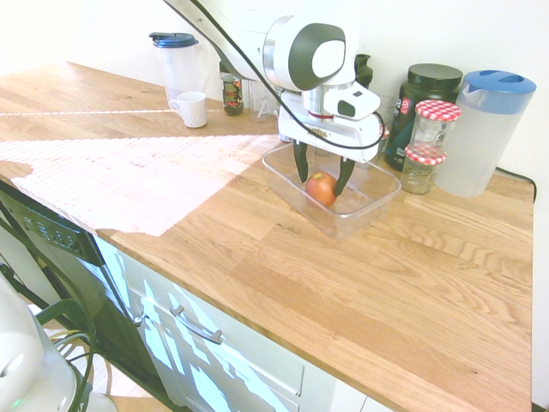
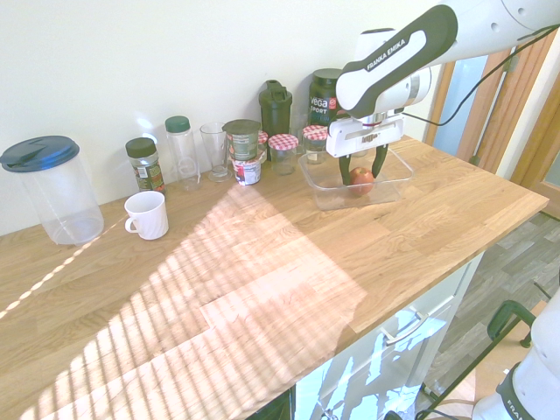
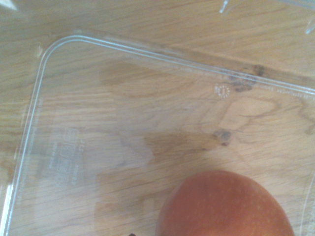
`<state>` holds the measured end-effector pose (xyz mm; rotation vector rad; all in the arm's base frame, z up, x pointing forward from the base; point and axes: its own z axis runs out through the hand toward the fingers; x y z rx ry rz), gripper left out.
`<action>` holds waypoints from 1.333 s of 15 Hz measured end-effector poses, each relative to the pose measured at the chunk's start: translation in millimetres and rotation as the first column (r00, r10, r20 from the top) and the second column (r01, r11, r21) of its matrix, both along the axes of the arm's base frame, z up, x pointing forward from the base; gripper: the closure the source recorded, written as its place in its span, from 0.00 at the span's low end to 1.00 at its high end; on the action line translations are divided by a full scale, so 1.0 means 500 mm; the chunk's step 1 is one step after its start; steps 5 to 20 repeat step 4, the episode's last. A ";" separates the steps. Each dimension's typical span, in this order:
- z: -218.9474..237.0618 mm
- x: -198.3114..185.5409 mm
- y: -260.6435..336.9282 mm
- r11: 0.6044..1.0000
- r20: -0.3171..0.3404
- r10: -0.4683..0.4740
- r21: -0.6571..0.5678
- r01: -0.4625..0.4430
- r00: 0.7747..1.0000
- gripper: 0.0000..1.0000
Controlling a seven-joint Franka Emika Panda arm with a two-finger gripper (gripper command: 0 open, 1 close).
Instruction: Put the apple into the container
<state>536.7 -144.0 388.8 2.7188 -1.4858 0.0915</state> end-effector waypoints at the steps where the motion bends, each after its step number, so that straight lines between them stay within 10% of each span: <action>1: 0.040 0.008 0.015 1.000 0.007 0.016 0.005 -0.016 1.000 0.00; 4: 0.200 -0.004 0.154 0.991 -0.005 0.131 0.017 -0.131 0.991 0.00; 20: 0.200 -0.004 0.154 0.991 -0.005 0.131 0.017 -0.131 0.991 0.00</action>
